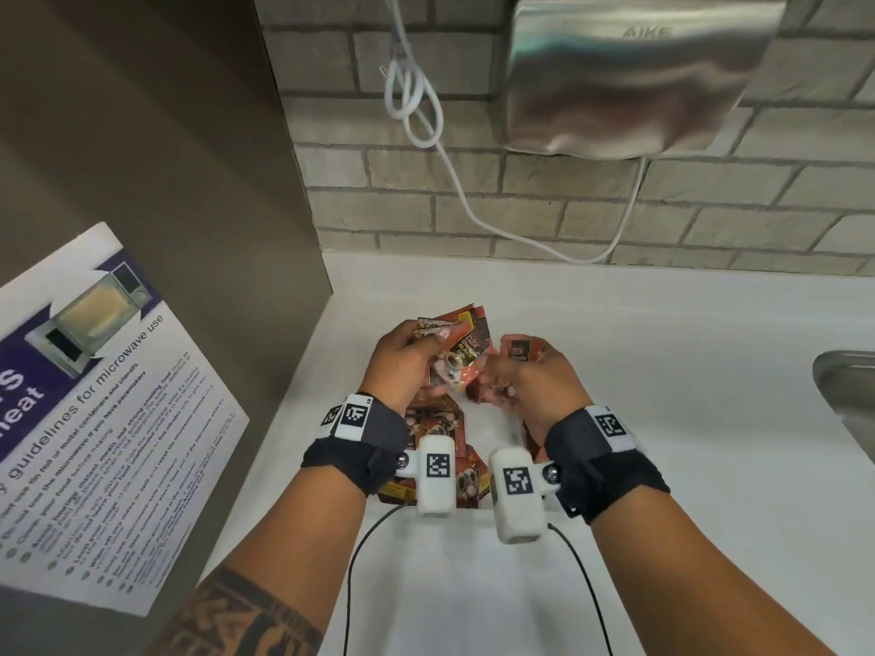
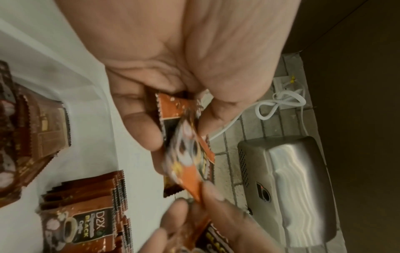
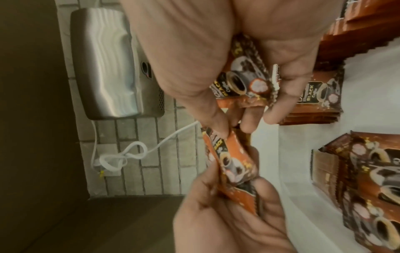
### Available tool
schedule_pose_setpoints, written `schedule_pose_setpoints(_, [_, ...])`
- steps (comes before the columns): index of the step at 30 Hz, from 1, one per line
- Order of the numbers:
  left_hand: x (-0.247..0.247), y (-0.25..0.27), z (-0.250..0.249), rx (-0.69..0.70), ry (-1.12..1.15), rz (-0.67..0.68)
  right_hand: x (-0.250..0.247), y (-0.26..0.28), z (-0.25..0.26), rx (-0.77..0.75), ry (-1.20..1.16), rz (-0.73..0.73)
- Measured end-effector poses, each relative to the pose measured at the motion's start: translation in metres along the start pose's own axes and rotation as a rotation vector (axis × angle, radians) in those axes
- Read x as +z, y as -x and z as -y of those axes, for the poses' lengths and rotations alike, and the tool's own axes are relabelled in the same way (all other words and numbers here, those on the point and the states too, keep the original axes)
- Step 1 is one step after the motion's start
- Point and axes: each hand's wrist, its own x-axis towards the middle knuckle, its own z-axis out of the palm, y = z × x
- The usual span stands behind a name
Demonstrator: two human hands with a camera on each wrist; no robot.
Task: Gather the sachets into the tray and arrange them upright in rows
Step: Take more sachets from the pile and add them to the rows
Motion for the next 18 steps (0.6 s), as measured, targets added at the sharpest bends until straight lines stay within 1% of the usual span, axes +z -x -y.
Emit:
schedule_pose_setpoints(3, [0.001,0.003,0.005,0.002,-0.028,0.045,-0.003,-0.008,0.001,-0.017,-0.064,-0.04])
schedule_pose_setpoints(6, [0.005,0.005,0.007,0.033,-0.031,0.086,0.0,-0.009,-0.002,-0.053,0.016,0.002])
schedule_pose_setpoints(8, [0.005,0.004,0.008,0.033,-0.016,0.085,0.0,-0.01,-0.002,-0.058,0.02,-0.004])
schedule_pose_setpoints(11, [0.001,0.001,0.008,0.026,0.015,0.062,-0.003,-0.012,-0.002,-0.02,-0.069,0.027])
schedule_pose_setpoints(14, [-0.003,-0.002,0.008,0.021,0.043,0.031,-0.008,-0.013,0.0,-0.021,-0.092,0.014])
schedule_pose_setpoints(16, [-0.004,-0.003,0.009,0.016,0.056,0.017,-0.012,-0.013,0.003,-0.017,-0.113,0.042])
schedule_pose_setpoints(18, [-0.006,-0.005,0.01,0.023,0.034,0.014,-0.014,-0.012,0.004,-0.05,-0.046,0.051])
